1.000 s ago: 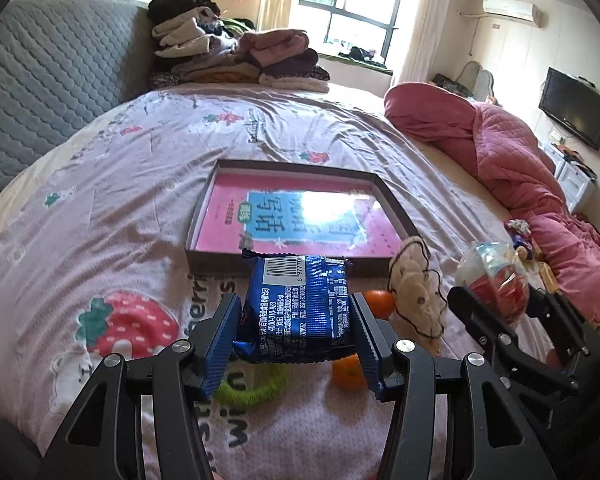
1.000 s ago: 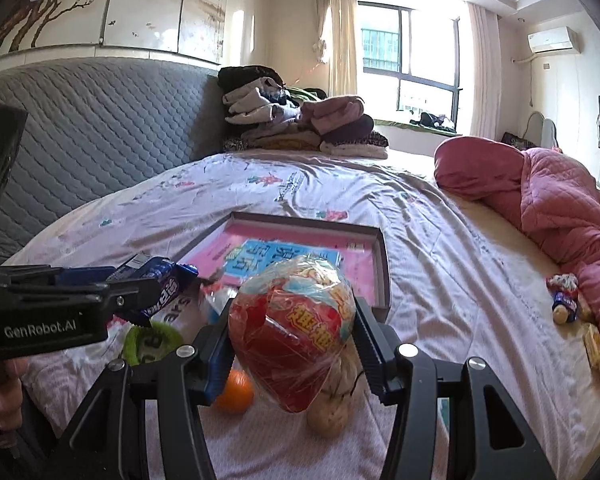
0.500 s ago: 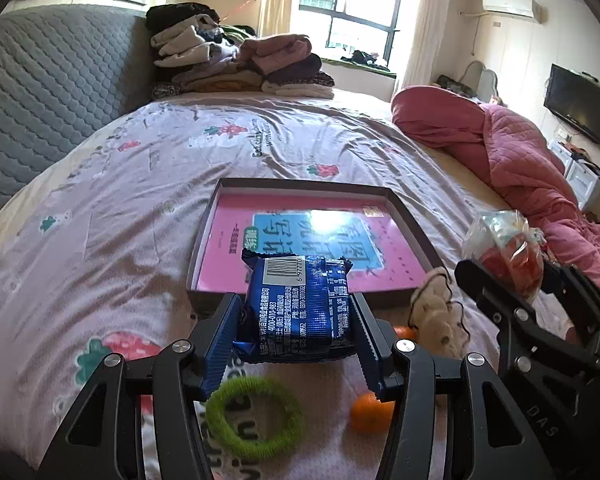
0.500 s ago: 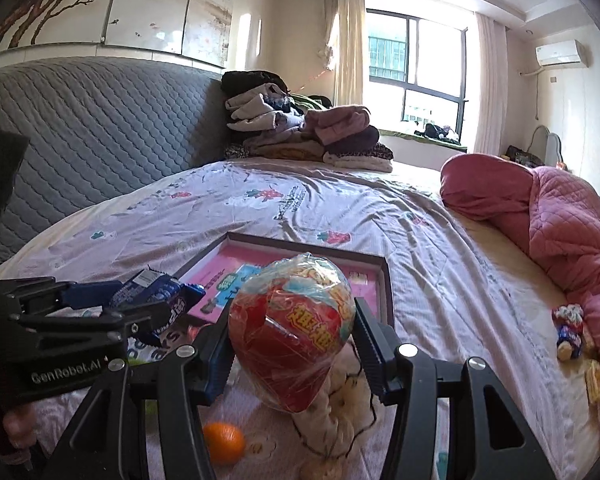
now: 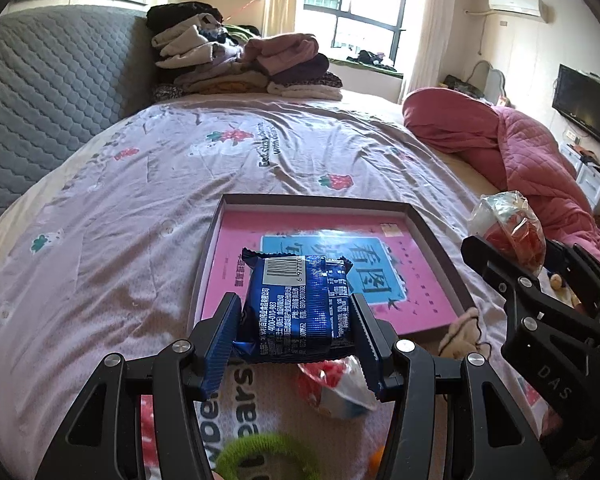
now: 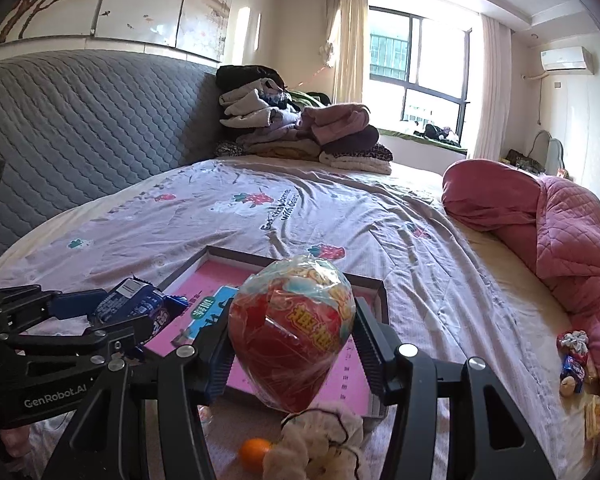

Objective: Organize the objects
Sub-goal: 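Carry the blue packet with the left tool while the right tool carries the candy bag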

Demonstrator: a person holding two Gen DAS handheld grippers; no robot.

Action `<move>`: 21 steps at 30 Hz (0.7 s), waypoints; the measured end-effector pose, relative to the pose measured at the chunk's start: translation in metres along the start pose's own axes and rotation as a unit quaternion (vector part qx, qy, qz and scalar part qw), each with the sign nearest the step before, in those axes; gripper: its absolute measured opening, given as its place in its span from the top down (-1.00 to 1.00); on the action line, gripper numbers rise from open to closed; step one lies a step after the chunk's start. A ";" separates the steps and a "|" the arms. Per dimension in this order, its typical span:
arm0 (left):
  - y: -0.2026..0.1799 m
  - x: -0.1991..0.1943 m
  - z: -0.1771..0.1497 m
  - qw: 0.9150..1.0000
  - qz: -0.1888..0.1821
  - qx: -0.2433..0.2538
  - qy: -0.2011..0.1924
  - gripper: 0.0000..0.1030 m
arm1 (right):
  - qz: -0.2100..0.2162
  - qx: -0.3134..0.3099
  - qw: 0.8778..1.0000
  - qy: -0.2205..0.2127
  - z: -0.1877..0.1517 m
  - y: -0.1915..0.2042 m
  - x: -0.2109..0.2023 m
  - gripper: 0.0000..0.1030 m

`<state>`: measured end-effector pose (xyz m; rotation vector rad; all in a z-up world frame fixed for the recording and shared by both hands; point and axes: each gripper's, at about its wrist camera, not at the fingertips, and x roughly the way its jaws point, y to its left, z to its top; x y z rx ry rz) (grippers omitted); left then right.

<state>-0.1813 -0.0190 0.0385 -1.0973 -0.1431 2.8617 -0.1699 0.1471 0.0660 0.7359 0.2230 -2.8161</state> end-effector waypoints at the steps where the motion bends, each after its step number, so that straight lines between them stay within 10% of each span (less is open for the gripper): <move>1: 0.000 0.004 0.002 1.000 0.002 0.001 0.001 -0.09 | 0.000 0.000 1.000 0.002 0.000 -0.001 0.003 -0.05; 21: 0.023 0.109 0.024 0.996 0.040 -0.004 0.083 -0.09 | 0.035 0.034 0.989 0.141 -0.024 -0.040 0.099 -0.05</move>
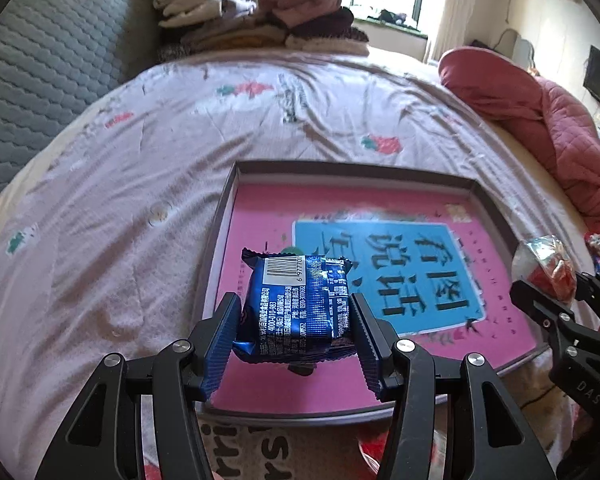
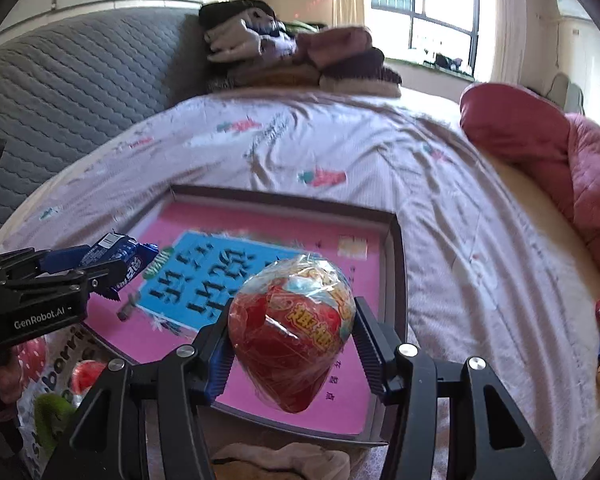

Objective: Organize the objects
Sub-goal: 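Carry the blue packet with the left tool while the right tool carries the candy bag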

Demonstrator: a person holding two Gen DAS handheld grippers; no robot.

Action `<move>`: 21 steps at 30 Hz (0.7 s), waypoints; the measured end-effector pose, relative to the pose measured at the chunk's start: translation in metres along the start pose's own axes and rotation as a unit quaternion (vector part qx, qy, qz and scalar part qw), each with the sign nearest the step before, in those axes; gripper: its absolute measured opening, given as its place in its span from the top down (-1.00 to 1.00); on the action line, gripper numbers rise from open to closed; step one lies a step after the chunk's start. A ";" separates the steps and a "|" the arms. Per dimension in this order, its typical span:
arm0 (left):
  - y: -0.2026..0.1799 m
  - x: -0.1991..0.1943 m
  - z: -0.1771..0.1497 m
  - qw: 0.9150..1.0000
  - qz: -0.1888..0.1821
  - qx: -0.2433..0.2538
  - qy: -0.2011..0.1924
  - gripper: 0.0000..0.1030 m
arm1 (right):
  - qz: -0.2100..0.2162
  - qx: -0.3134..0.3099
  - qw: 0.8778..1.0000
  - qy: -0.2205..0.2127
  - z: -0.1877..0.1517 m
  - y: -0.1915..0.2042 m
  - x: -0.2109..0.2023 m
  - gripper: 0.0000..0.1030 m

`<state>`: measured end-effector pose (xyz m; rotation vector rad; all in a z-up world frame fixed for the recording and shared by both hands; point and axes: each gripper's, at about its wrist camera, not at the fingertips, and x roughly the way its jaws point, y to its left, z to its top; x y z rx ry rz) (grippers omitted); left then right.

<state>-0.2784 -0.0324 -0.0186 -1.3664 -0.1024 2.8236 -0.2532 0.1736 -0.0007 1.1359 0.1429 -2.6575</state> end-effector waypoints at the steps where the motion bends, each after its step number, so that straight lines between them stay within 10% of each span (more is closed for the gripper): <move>1: 0.000 0.004 -0.001 1.000 0.002 0.000 0.004 -0.09 | 0.001 0.000 1.000 0.006 -0.001 -0.001 0.003 -0.06; 21: 0.004 0.025 -0.005 0.999 -0.007 -0.004 0.040 -0.10 | 0.008 -0.007 0.997 0.083 -0.011 -0.001 0.033 -0.06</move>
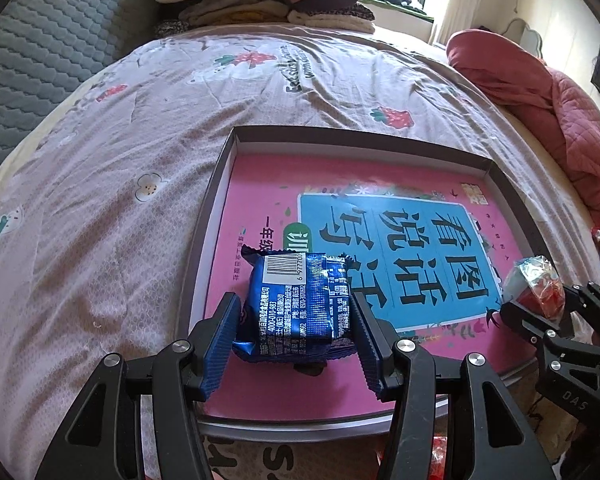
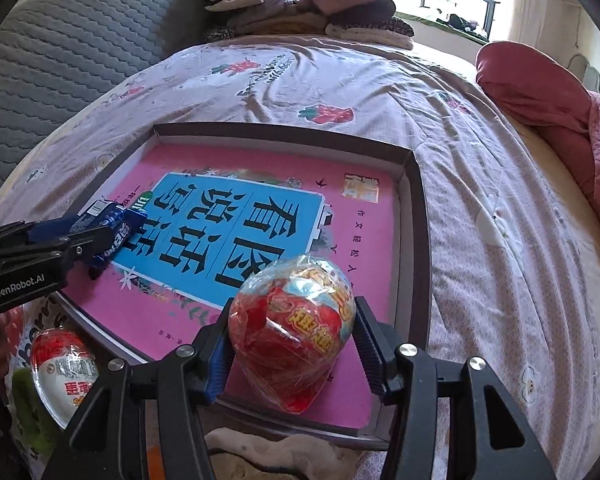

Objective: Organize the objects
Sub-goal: 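Carry the blue packet with the left tool while the right tool carries the candy bag, then open the left tool over the tray while the right tool releases the candy bag beside it, then move the left tool to the green ring while the right tool approaches the white scrunchie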

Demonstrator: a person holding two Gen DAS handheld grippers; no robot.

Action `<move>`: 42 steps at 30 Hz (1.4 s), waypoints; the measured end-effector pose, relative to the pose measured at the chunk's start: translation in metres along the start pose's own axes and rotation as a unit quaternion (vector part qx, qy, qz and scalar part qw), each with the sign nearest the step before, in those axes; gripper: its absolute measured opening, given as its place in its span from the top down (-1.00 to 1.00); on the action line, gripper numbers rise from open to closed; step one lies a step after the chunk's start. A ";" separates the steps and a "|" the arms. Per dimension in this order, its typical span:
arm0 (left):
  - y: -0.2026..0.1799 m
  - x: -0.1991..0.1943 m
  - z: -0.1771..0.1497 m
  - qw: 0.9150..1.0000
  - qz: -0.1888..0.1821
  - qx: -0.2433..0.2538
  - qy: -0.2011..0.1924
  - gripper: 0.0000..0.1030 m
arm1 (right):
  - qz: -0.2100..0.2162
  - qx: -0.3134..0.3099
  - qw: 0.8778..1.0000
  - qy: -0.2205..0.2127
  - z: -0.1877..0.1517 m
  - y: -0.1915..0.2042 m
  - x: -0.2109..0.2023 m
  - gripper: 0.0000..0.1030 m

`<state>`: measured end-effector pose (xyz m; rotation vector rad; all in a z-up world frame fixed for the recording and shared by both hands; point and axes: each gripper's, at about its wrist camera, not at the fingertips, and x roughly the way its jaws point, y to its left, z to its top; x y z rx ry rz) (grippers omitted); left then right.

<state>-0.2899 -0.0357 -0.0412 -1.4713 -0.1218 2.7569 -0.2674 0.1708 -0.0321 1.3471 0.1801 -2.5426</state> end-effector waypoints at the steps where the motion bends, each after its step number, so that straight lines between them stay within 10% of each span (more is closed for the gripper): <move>1: 0.000 0.000 0.000 1.000 0.000 0.001 0.001 -0.11 | 0.003 0.002 1.000 0.001 0.000 0.000 0.000 -0.06; 24: -0.001 -0.035 0.000 1.000 -0.003 -0.007 -0.027 -0.22 | -0.002 0.005 0.999 -0.045 0.006 0.001 -0.030 -0.21; 42: -0.010 -0.147 -0.015 0.990 0.010 0.000 -0.140 -0.35 | 0.001 -0.018 0.986 -0.164 0.009 0.019 -0.125 -0.26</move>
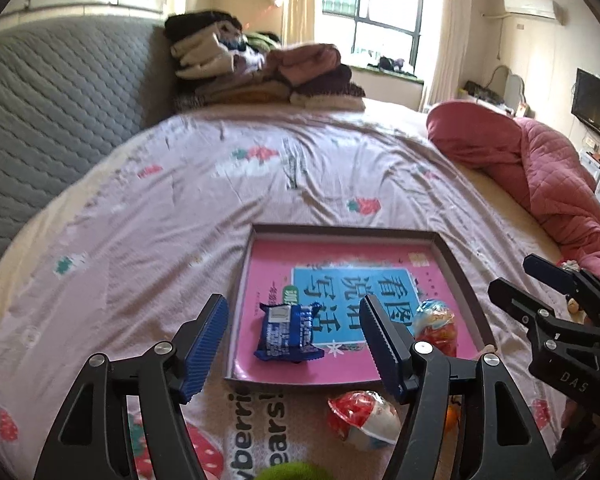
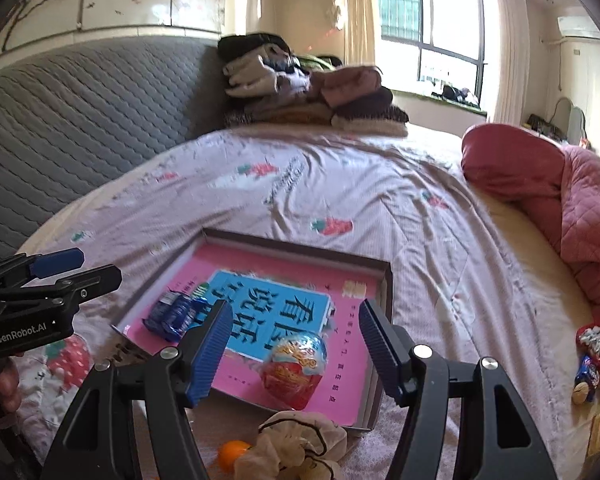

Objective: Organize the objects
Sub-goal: 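Move the left tool to the green ring while the right tool approaches the white scrunchie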

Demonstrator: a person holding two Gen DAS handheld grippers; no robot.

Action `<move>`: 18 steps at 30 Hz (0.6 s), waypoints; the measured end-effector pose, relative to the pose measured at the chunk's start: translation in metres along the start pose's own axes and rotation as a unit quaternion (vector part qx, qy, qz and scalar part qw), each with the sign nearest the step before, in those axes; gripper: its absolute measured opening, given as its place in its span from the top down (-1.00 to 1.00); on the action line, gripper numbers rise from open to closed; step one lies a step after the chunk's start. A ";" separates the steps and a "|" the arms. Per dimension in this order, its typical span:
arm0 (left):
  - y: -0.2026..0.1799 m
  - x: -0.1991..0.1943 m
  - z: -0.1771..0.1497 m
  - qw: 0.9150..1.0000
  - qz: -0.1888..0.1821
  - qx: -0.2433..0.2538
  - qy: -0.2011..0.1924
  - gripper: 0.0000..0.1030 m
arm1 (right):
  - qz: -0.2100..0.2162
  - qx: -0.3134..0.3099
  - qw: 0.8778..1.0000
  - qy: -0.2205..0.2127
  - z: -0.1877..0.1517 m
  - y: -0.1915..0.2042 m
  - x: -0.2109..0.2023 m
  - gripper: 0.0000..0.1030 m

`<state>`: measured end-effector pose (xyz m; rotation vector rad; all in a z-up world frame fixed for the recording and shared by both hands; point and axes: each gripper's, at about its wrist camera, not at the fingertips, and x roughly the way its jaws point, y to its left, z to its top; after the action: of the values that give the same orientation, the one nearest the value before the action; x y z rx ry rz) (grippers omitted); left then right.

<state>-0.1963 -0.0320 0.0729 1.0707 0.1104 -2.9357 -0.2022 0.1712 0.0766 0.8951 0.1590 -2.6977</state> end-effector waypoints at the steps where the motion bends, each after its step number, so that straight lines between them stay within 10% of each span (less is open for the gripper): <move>1: 0.001 -0.007 0.000 1.000 0.002 0.000 -0.007 -0.36 | 0.000 -0.001 1.000 -0.005 0.001 0.001 -0.004 -0.27; 18: 0.014 -0.081 -0.033 0.999 0.000 0.001 -0.037 -0.37 | -0.003 -0.018 0.999 -0.041 -0.028 0.014 -0.062 -0.27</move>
<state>-0.1126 -0.0442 0.0988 0.9605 0.1052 -2.9718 -0.1352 0.1787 0.0909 0.7724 0.1913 -2.7223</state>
